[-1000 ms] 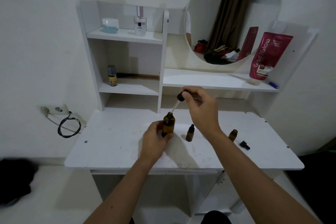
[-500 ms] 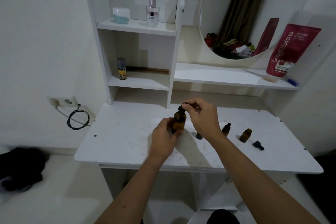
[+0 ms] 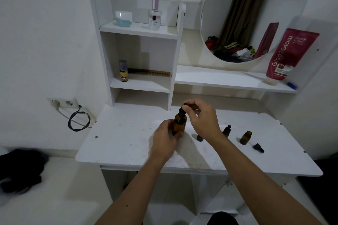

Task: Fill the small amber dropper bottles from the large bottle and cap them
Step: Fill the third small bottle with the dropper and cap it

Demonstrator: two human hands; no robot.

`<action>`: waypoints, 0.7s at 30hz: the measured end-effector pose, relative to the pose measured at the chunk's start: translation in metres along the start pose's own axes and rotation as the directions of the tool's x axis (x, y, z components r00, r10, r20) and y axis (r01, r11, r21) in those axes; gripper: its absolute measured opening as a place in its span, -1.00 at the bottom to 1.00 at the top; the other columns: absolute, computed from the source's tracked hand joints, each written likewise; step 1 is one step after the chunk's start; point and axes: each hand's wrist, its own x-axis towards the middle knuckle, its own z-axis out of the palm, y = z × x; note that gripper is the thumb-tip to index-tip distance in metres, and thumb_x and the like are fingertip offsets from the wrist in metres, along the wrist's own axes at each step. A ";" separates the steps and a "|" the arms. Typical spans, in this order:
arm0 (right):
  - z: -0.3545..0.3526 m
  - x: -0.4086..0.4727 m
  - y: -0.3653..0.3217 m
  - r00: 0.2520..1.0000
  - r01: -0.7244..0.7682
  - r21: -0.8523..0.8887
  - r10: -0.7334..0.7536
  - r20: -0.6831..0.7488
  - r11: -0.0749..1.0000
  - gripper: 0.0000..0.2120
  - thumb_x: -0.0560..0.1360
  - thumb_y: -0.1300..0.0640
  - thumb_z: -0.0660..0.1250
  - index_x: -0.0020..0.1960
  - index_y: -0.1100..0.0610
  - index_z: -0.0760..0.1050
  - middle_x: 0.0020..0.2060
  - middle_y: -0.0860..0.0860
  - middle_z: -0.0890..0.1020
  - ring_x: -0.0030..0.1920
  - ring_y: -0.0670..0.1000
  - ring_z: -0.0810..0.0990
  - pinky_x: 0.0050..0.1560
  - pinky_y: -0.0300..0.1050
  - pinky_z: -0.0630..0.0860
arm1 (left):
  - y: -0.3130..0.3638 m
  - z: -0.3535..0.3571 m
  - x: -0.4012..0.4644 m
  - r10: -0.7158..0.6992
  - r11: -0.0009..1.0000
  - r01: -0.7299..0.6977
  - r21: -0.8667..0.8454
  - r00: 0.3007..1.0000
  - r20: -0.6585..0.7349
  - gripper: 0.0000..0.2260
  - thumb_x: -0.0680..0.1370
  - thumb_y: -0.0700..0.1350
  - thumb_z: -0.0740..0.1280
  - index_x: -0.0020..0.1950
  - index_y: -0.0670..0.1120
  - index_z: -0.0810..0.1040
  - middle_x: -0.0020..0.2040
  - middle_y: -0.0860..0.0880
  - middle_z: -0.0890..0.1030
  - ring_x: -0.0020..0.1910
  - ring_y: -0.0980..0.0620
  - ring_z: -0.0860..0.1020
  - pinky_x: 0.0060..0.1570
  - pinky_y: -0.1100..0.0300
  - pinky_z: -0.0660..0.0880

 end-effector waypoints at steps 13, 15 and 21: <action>-0.053 0.001 -0.037 0.979 0.119 0.107 -0.099 -0.180 0.987 -0.85 0.63 0.21 0.39 0.18 0.13 0.65 0.04 -0.03 0.73 0.09 -0.10 0.70 0.17 -0.31 0.60 | 0.012 -0.002 -0.009 -0.067 0.996 0.069 0.055 0.997 -0.034 -0.37 0.51 0.03 0.52 0.50 -0.02 0.33 0.41 0.01 0.48 0.34 0.00 0.50 0.31 0.11 0.46; -0.063 -0.005 -0.037 0.975 0.120 0.123 -0.094 -0.200 0.985 -0.85 0.63 0.20 0.40 0.18 0.11 0.66 0.04 -0.06 0.73 0.09 -0.11 0.70 0.16 -0.31 0.60 | 0.012 -0.002 -0.014 -0.052 0.997 0.056 0.050 0.996 -0.068 -0.36 0.50 0.02 0.54 0.48 -0.05 0.34 0.38 0.00 0.48 0.31 0.01 0.51 0.27 0.15 0.48; -0.095 -0.035 -0.017 0.970 0.083 0.125 -0.052 -0.237 0.989 -0.84 0.61 0.22 0.42 0.18 0.11 0.66 0.01 -0.05 0.74 0.07 -0.12 0.72 0.16 -0.32 0.60 | 0.015 0.010 -0.042 0.033 0.999 -0.031 0.022 0.995 -0.097 -0.58 0.50 0.01 0.54 0.25 -0.03 0.45 0.10 0.05 0.56 -0.01 0.12 0.54 -0.05 0.39 0.47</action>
